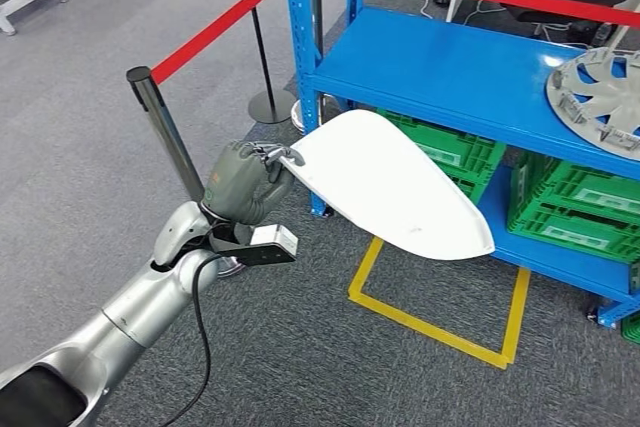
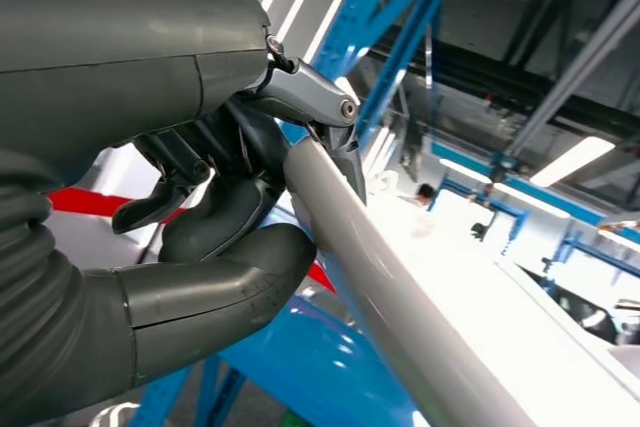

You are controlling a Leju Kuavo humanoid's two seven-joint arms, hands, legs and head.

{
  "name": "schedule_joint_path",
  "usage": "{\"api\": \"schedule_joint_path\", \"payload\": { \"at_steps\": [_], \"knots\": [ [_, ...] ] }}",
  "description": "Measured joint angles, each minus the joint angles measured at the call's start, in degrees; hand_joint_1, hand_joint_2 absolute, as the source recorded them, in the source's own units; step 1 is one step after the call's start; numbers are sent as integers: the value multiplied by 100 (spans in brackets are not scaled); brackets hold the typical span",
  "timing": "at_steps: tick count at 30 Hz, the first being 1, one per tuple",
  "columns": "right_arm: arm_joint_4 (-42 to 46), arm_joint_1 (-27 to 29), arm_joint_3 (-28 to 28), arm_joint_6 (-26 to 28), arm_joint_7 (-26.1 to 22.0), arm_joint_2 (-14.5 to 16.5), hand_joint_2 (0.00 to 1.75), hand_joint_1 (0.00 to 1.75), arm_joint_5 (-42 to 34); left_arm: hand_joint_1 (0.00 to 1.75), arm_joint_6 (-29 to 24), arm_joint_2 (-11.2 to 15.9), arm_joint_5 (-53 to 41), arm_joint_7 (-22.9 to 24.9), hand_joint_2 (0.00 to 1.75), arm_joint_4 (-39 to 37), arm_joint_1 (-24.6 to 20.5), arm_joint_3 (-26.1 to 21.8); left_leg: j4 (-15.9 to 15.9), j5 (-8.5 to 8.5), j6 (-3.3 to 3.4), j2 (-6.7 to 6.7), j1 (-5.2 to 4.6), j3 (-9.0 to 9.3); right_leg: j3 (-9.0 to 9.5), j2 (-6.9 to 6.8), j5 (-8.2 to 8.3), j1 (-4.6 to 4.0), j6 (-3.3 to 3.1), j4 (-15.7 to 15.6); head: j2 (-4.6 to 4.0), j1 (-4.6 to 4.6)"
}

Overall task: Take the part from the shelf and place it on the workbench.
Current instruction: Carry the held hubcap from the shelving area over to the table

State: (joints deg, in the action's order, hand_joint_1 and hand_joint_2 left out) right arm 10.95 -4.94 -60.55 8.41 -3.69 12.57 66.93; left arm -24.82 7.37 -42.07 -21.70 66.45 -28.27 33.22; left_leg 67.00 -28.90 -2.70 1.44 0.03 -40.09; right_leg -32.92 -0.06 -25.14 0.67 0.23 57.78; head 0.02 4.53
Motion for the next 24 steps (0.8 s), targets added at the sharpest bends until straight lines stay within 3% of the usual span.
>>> {"api": "schedule_joint_path", "payload": {
  "at_steps": [2,3,4,6,8,10,11,13,15,16,17,18,20,21,22,24],
  "knots": [
    [0,5,-1,4,0,0,175,0,-4,175,59,1,15,54,175,-2,23,0,509,-135,-18,-60,8,-246,-10,-147,0,-4,-2,1,0,4],
    [0,2,-2,6,0,0,175,0,-9,175,77,1,16,98,175,-3,32,-3,465,-48,-15,-74,10,-217,-11,-216,-1,-4,-1,2,0,4],
    [0,-2,-2,7,0,1,175,0,-14,175,83,0,25,153,175,-4,36,-14,212,118,-2,-108,8,-75,-7,-283,-3,-6,3,2,0,6],
    [0,-5,-2,8,0,4,175,0,-28,175,119,-13,77,258,175,-3,28,-66,-565,453,42,-325,-22,365,5,-397,-17,-26,26,11,0,9],
    [0,-3,-2,13,3,9,175,0,-37,175,165,-40,129,320,175,-1,18,-122,-1044,562,105,-499,-62,612,0,-504,-33,-60,74,28,1,12],
    [0,-5,-2,15,8,11,175,0,-39,175,181,-49,145,345,175,0,35,-159,-1123,560,173,-425,-81,609,2,-631,-44,-72,131,26,1,10],
    [0,-9,-2,15,9,13,175,0,-39,175,182,-45,148,354,175,1,48,-173,-1136,575,204,-358,-74,601,-1,-631,-69,-62,162,41,1,6],
    [0,-12,-2,15,9,16,175,0,-40,175,185,-51,150,361,175,2,54,-203,-1159,607,267,-231,-45,600,-118,-414,-266,-41,213,326,1,-13],
    [0,-15,-2,15,3,17,175,0,-50,175,190,-74,152,363,175,2,56,-222,-1162,617,302,-109,-27,596,-449,-120,-630,-31,238,1056,1,-45],
    [0,-27,-1,15,1,17,175,0,-55,175,193,-84,152,363,175,2,64,-227,-1161,618,309,-42,-26,594,-628,-56,-770,-31,246,1432,0,-53],
    [0,-41,-1,15,-1,17,175,0,-59,175,196,-87,152,363,175,2,74,-228,-1160,619,311,28,-25,594,-739,-30,-813,-30,254,1653,0,-57],
    [0,-55,0,15,2,17,175,0,-59,175,199,-87,152,363,175,2,82,-228,-1157,621,307,103,-21,595,-752,-17,-748,-25,259,1664,0,-57],
    [0,-53,1,16,8,17,175,0,-58,175,202,-89,152,362,175,2,88,-232,-1144,624,283,267,-1,601,-476,61,-363,5,269,1063,0,-61],
    [-2,-42,1,16,12,20,175,0,-58,175,204,-91,153,362,175,2,84,-234,-1125,624,254,349,2,587,-290,221,-204,40,283,674,0,-68],
    [-4,-31,1,17,15,24,175,0,-58,175,210,-95,154,369,175,2,77,-237,-1096,627,220,427,6,554,-146,372,-107,73,288,367,1,-73],
    [-9,-18,0,26,26,34,175,0,-63,175,219,-103,149,398,175,2,70,-242,-1065,658,136,563,23,468,-57,561,-99,99,264,149,1,-77]
  ]
}}
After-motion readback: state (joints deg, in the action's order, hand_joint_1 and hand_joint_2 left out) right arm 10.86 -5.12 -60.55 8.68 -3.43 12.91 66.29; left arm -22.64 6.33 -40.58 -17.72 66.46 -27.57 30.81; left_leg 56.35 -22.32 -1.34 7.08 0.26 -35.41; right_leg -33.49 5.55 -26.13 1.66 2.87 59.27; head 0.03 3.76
